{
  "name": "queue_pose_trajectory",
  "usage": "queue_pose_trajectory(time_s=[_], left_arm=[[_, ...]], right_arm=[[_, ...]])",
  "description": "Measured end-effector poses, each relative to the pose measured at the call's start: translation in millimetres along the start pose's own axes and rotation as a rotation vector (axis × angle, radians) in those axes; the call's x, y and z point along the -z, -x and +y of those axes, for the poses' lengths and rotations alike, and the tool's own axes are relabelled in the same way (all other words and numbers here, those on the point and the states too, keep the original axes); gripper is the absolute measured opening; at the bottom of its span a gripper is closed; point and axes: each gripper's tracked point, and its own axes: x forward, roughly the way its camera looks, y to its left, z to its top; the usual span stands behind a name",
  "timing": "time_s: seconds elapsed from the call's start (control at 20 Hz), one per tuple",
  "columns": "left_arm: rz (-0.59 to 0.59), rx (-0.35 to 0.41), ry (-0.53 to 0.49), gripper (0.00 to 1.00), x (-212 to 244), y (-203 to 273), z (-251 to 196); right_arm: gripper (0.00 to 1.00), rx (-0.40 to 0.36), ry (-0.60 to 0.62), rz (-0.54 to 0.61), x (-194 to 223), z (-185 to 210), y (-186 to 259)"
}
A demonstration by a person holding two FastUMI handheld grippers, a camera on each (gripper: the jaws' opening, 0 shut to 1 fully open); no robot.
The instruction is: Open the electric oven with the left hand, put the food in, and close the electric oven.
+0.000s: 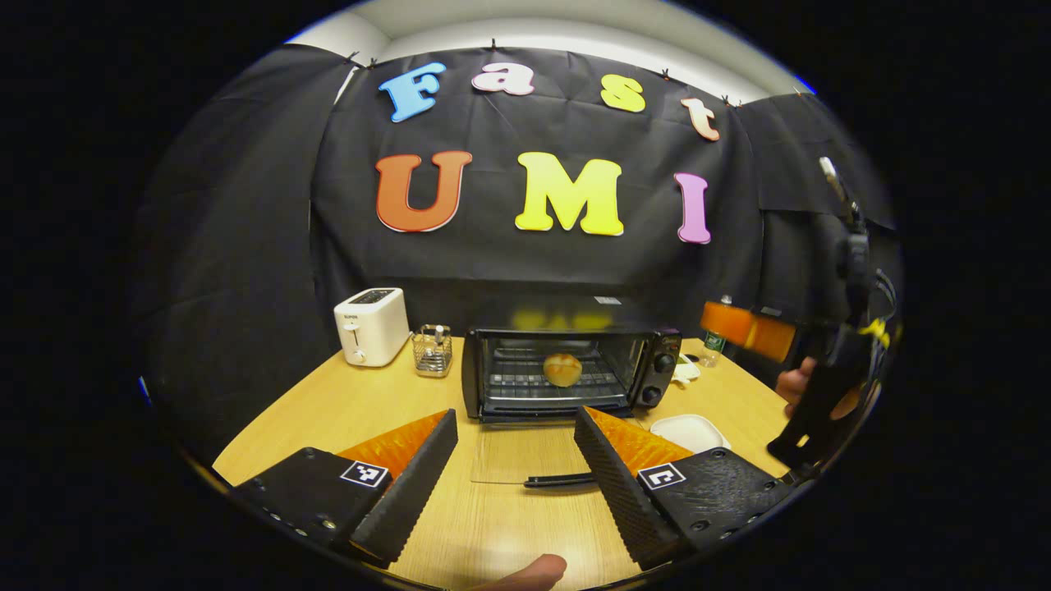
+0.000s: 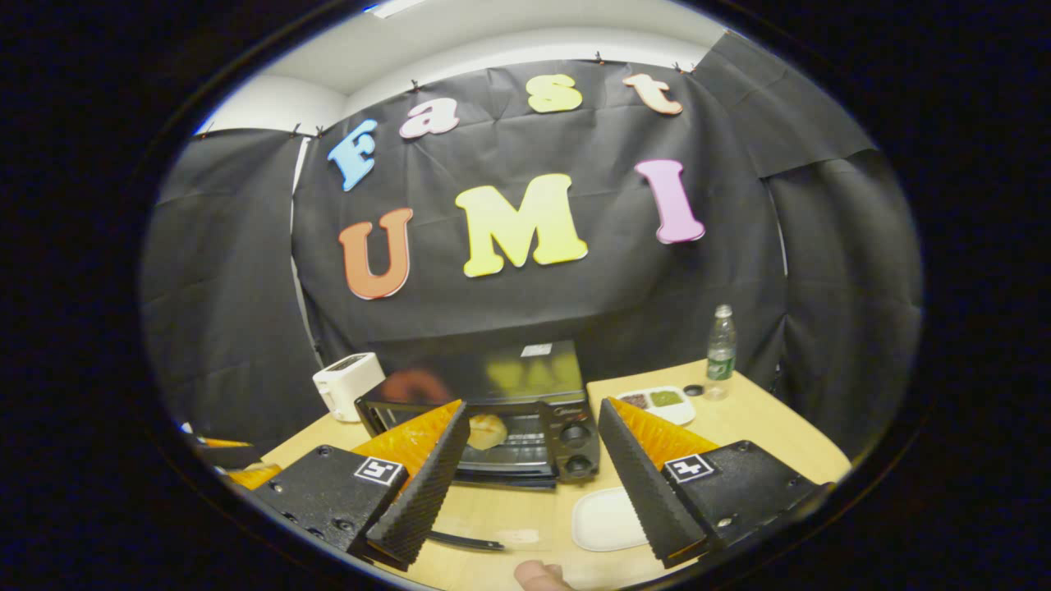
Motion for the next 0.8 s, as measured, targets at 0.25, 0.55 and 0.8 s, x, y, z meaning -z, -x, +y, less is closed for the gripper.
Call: queue_pose_trajectory(time_s=[0.25,0.55,0.8], left_arm=[[0.097,0.084,-0.020,0.95,40.4,-33.2,-41.4],[0.232,0.098,0.017,0.95,95.3,-65.5,-63.3],[0.316,0.064,-0.026,0.95,132.3,-77.0,-65.3]], right_arm=[[1.00,0.083,0.023,-0.034,-48.8,-49.0,42.7],[0.93,0.186,0.068,-0.068,-78.0,-94.1,90.4],[1.00,0.182,0.105,-0.144,-105.0,-105.4,119.9]])
